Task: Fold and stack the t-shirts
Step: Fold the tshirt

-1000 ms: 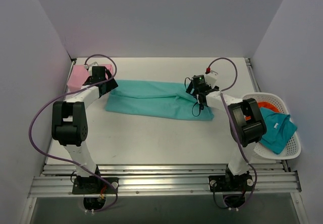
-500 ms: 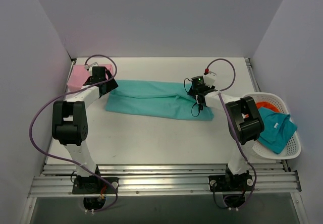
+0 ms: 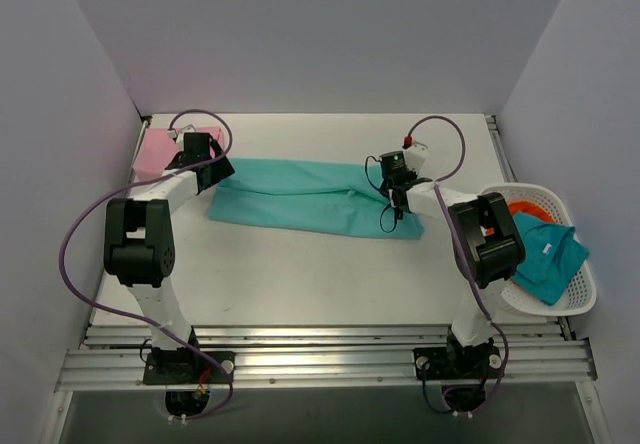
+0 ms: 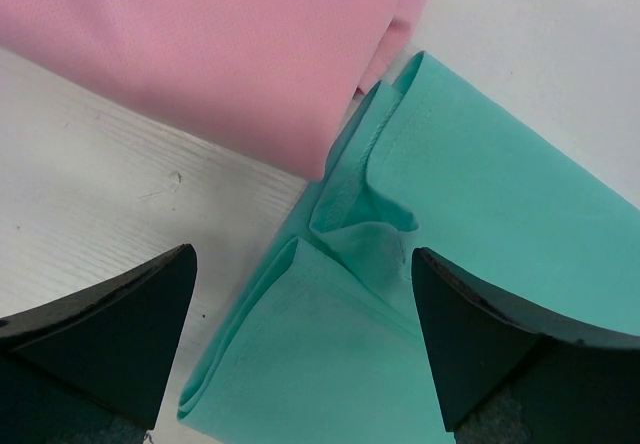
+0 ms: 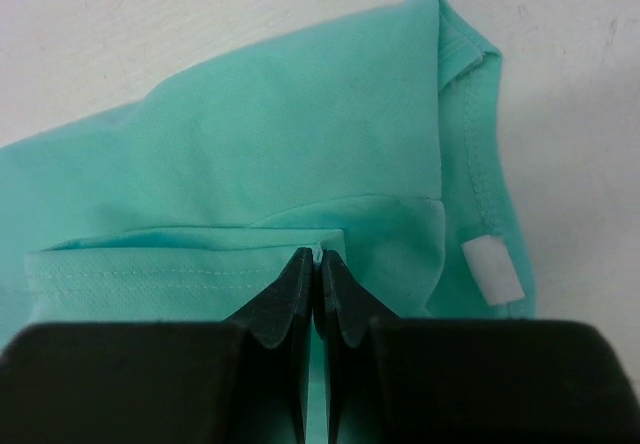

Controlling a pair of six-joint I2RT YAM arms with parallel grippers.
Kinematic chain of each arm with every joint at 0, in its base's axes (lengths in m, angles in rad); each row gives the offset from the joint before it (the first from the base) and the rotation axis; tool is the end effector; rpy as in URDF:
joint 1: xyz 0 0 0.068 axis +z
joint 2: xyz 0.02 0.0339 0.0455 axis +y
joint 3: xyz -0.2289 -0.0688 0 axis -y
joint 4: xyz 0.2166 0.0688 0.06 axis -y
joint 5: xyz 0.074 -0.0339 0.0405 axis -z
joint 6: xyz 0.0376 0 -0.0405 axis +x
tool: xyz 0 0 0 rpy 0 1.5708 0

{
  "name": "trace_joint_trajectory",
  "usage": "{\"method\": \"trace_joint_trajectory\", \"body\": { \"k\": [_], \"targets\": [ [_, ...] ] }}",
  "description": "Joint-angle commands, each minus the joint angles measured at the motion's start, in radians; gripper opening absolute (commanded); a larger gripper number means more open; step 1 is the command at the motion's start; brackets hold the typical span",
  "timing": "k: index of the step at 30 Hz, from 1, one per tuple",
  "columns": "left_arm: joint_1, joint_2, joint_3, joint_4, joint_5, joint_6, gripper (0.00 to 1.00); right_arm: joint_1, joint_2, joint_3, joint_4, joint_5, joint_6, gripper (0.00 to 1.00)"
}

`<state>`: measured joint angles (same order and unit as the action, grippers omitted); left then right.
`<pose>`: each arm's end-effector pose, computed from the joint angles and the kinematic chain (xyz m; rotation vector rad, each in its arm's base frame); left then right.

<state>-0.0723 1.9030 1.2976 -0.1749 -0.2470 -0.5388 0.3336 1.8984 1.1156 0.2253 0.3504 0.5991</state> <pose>0.3851 -0.0187 0.1782 -0.6527 2.2279 -0.0165 0.3654 0.1130 0.1622 0.4793 2.0410 0.1907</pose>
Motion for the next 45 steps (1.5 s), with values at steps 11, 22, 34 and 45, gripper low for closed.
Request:
{"method": "trace_joint_trajectory", "body": {
  "k": [11,22,34,45],
  "targets": [
    [0.003,0.005,0.009,0.022,-0.011,-0.010,0.98,0.152,-0.404,-0.180,-0.121,0.145,0.014,0.00],
    [0.003,-0.010,0.008,0.012,-0.014,-0.012,0.98,0.438,-0.420,-0.278,-0.475,0.472,0.361,1.00],
    [0.005,-0.041,-0.012,0.020,-0.012,-0.009,0.98,0.420,-0.268,-0.071,-0.515,0.526,0.321,1.00],
    [0.005,-0.001,0.009,0.005,-0.031,-0.009,0.98,0.059,-0.190,-0.060,-0.241,0.274,0.117,1.00]
  ]
}}
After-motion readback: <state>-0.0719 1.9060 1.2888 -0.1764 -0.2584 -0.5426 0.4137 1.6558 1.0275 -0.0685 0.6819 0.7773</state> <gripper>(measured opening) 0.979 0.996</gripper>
